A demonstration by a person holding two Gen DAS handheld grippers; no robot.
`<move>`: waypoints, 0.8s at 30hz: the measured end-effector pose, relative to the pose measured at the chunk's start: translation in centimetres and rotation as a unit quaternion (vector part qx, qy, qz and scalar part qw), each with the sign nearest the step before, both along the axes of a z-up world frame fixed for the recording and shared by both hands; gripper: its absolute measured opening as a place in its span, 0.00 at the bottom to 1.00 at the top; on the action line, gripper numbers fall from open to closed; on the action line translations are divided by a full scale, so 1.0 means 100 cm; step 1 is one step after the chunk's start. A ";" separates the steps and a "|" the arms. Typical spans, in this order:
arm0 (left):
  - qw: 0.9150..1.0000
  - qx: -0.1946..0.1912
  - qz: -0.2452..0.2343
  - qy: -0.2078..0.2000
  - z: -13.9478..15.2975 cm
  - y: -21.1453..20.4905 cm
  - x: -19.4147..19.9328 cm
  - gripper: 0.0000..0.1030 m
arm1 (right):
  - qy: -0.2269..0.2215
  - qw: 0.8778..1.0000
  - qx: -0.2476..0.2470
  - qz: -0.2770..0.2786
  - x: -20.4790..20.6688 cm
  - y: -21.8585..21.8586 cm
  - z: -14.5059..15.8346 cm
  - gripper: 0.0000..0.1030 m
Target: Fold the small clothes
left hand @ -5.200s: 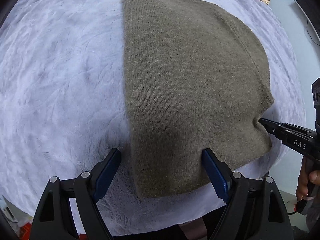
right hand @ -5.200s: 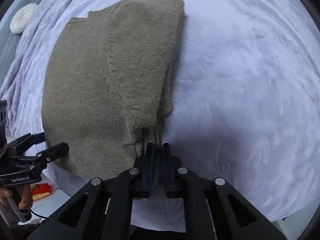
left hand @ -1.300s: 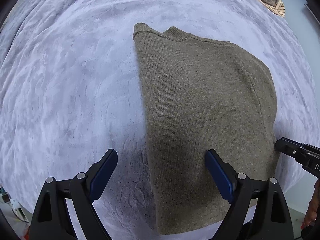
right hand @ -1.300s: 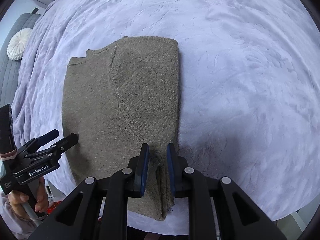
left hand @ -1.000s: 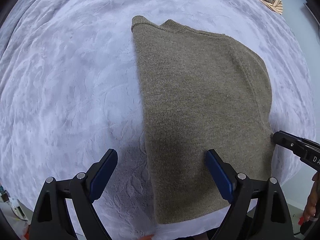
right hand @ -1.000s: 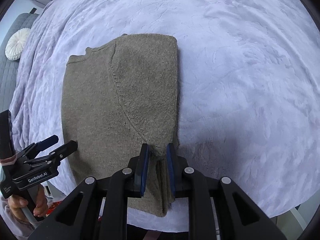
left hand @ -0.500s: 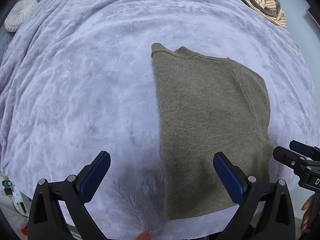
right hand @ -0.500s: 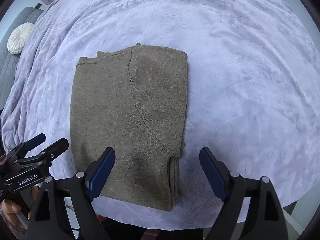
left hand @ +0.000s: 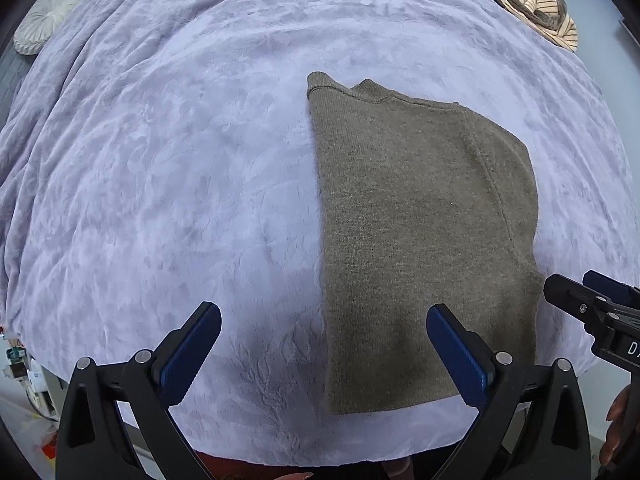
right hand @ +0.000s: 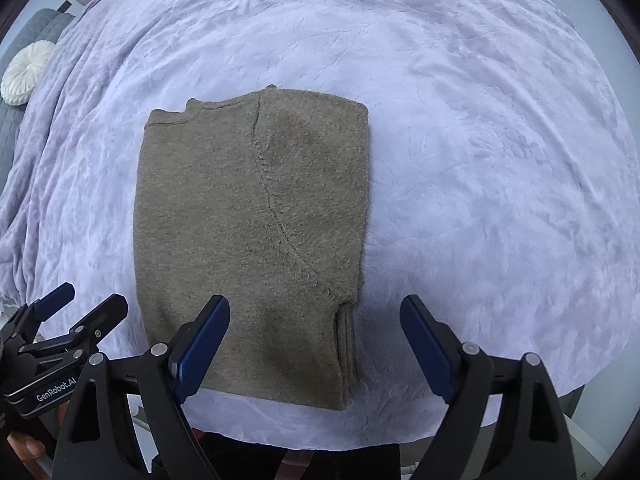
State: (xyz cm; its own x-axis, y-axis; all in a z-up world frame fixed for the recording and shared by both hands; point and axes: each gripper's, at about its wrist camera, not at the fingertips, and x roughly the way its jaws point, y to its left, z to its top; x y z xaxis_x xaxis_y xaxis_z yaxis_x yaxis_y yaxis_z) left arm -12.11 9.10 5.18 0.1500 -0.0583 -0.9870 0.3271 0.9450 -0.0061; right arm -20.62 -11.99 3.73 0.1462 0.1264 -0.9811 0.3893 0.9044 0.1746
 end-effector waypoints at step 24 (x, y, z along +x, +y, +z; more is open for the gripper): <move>1.000 0.015 0.012 0.004 -0.004 0.008 0.000 1.00 | 0.008 1.000 -0.003 0.001 0.001 0.006 0.001 0.86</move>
